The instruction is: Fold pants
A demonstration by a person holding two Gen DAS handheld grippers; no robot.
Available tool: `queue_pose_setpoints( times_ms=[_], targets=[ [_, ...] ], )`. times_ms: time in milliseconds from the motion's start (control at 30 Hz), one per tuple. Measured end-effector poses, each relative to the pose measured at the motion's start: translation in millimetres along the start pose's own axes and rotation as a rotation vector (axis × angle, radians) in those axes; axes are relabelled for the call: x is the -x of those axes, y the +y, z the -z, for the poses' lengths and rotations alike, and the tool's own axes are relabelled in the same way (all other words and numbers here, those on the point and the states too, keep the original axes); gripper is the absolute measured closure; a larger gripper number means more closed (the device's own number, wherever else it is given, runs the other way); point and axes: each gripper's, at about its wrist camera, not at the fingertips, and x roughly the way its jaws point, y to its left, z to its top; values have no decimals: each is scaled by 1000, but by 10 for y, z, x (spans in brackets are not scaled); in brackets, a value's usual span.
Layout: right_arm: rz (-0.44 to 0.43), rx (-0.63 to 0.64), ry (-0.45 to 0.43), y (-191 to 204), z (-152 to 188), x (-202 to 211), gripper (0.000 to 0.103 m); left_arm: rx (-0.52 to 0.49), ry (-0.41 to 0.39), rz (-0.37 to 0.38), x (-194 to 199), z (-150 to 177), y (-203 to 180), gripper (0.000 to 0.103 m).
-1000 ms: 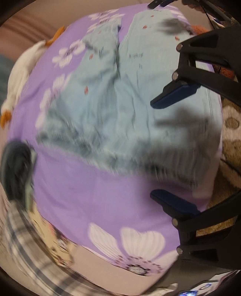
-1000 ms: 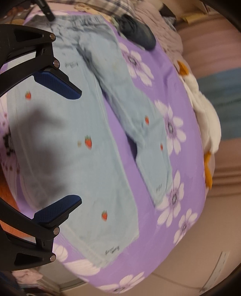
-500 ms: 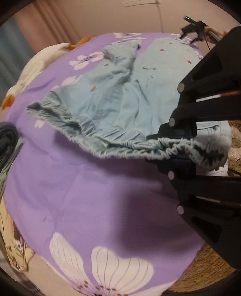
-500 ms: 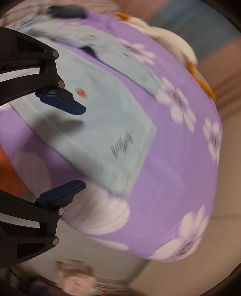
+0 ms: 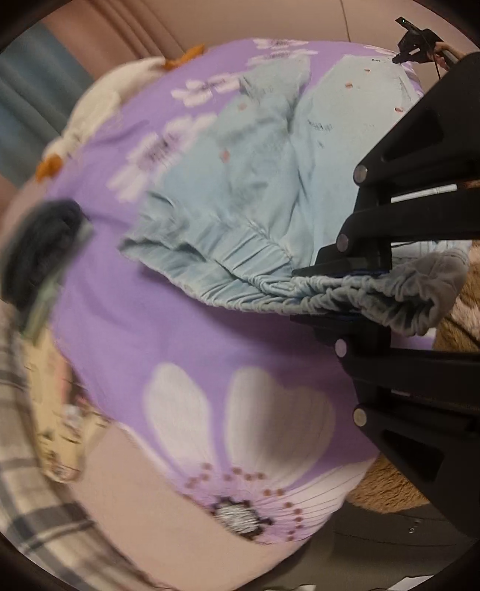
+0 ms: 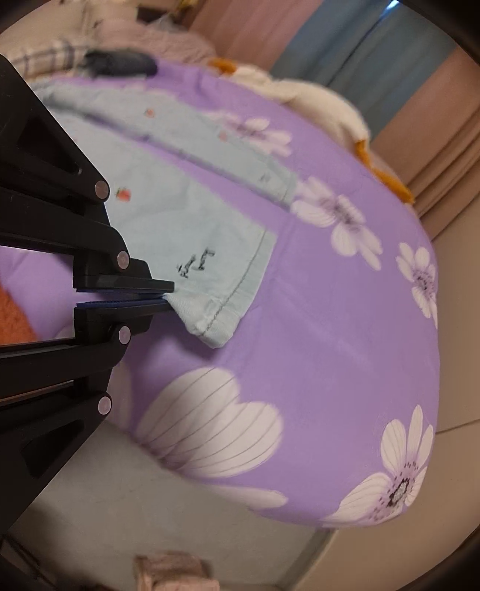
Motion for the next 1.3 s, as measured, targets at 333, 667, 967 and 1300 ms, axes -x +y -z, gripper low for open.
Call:
queue_pose_setpoints(
  times_ms=[333,667,967,1300],
  targets=[
    [130,-4,4,-70,-1,-160,101,-14,12,-108,-157,97,0,76],
    [147,-13,15,-169,-45,-336,101,43,27,-83,-151,60,85,69],
    [263,37,-73,-139,-70,-70,97,58,-119,-44,544,-42,-80,10],
    [-9,220,-116,895,-329,151,40,-29,-107,152,427,-261,-1007,3]
  ],
)
